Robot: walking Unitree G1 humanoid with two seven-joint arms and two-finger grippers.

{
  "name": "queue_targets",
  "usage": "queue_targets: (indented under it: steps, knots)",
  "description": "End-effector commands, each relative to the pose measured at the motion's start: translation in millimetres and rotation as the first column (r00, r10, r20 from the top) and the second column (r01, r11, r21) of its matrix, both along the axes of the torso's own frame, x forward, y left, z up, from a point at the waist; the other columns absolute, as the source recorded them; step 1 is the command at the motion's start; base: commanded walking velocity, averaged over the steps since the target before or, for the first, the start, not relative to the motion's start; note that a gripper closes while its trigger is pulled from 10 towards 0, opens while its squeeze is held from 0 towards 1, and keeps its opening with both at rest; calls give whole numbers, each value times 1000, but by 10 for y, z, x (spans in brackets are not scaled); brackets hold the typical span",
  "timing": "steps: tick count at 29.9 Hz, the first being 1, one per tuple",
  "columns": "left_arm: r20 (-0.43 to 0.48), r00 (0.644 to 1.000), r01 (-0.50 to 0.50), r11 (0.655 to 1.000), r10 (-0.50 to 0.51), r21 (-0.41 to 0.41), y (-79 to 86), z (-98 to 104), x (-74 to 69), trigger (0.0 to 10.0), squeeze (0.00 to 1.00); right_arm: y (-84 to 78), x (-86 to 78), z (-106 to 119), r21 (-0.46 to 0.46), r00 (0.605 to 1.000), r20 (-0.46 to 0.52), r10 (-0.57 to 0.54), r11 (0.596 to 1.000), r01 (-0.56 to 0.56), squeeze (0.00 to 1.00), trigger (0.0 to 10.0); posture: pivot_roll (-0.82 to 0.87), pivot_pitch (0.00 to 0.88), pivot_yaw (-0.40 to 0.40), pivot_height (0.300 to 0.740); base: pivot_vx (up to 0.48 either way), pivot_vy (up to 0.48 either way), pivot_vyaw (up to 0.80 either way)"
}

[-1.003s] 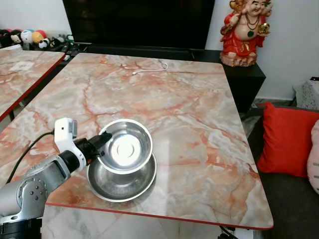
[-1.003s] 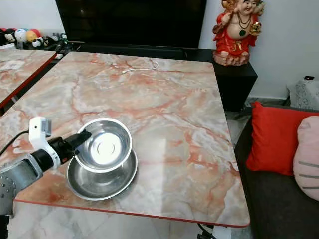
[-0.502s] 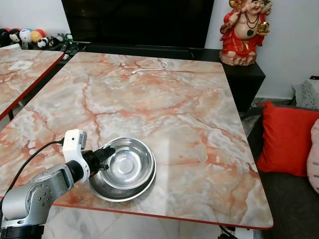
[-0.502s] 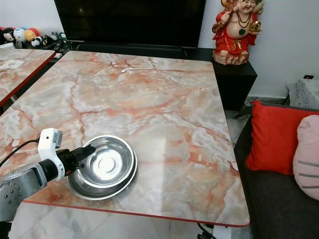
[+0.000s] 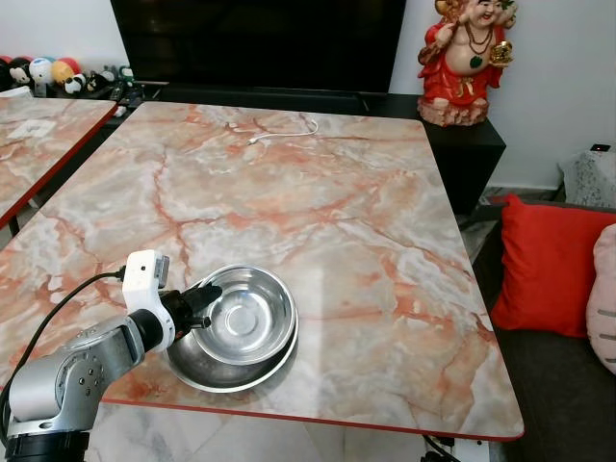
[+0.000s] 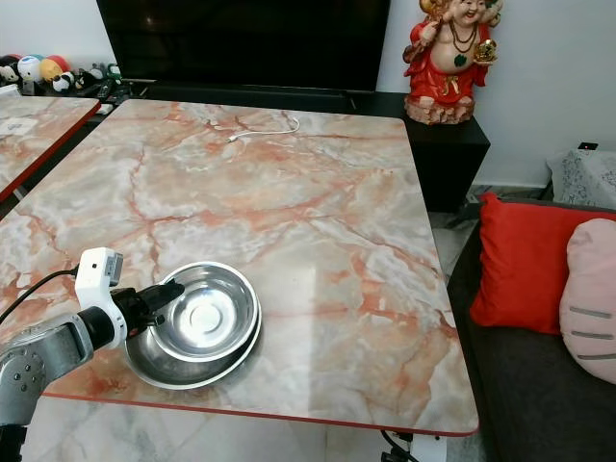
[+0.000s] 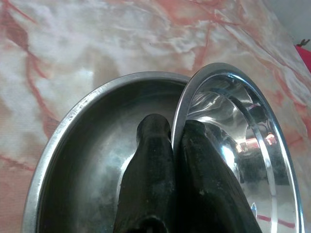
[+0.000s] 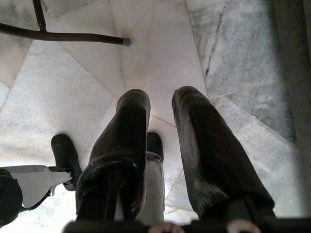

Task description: Setting the table

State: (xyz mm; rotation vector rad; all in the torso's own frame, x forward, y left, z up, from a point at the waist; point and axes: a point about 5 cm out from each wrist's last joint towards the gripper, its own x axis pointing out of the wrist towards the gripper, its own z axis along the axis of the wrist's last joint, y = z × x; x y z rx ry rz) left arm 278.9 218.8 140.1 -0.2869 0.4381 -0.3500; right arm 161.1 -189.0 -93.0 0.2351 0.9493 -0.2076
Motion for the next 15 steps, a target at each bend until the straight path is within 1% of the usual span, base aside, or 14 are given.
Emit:
queue_targets:
  steps: [1,2,5,12,14,15]
  knots:
    - [2,1000,-1,1000,1,9,-13,-5,17,10000,35,-21,-12,-4,-3,1000,-10,1,1000,-1,0,10000,142,0,-38,740,0,0,0]
    - [-3,1000,-3,1000,3,21,-5,-11,19,10000,271,-21,-10,-3,-4,1000,-9,1,1000,-1,0,10000,141,10,-39,740,0,0,0]
    - [-10,1000,-11,999,11,40,17,-19,22,10000,271,-23,-9,-2,-6,1000,-10,2,1000,-2,0,10000,143,12,-40,740,0,0,0]
    - [-14,1000,-12,998,13,54,29,-22,25,10000,267,-28,-7,-1,-7,1000,-9,4,1000,-4,0,10000,140,21,-43,740,0,0,0]
    - [-15,1000,-15,998,16,56,33,-26,29,10000,275,-29,-7,-1,-7,1000,-9,4,1000,-4,0,10000,140,21,-43,740,0,0,0]
    - [-14,1000,-22,998,23,56,44,-25,36,10000,298,-29,-7,-1,-7,1000,-9,3,1000,-3,0,10000,140,21,-43,740,0,0,0]
